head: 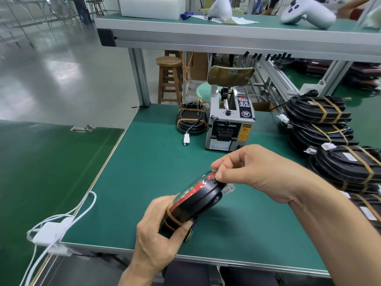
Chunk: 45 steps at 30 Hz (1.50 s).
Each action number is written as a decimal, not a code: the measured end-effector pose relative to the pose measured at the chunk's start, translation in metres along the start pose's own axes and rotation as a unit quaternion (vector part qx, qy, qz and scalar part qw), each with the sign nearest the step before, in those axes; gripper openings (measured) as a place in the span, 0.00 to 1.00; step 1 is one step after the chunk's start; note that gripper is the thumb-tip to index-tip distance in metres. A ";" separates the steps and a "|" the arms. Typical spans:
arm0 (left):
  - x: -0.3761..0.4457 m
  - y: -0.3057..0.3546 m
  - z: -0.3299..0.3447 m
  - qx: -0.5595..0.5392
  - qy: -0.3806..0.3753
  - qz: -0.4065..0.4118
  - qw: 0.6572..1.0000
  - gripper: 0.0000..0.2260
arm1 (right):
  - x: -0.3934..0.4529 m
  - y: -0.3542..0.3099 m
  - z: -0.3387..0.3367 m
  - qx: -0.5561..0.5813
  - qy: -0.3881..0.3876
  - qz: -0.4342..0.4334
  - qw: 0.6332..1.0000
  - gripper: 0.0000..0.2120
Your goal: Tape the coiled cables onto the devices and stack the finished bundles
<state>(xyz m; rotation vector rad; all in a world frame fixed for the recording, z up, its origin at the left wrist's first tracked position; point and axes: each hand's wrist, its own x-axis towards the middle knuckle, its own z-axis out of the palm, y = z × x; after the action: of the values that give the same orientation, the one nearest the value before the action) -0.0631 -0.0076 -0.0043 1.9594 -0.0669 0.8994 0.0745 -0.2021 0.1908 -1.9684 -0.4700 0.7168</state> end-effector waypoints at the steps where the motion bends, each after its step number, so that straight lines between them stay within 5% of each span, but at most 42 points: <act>1: 0.000 0.000 0.000 0.000 0.000 -0.001 1.000 0.18 | 0.000 0.000 0.000 -0.001 -0.002 0.000 1.000 0.07; 32: -0.001 -0.001 0.000 0.003 -0.004 -0.009 1.000 0.18 | 0.006 0.007 -0.009 -0.017 -0.033 -0.009 0.999 0.07; 39: -0.002 -0.001 0.000 -0.003 -0.006 -0.005 1.000 0.19 | 0.005 0.018 -0.007 0.022 -0.007 0.001 1.000 0.15; 45: -0.001 -0.001 0.000 -0.008 0.002 -0.008 1.000 0.18 | 0.007 0.027 -0.002 0.090 -0.002 0.047 0.995 0.04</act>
<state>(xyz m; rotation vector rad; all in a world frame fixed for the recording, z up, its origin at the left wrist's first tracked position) -0.0634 -0.0074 -0.0063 1.9419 -0.0559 0.8889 0.0816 -0.2119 0.1655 -1.8296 -0.3058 0.7955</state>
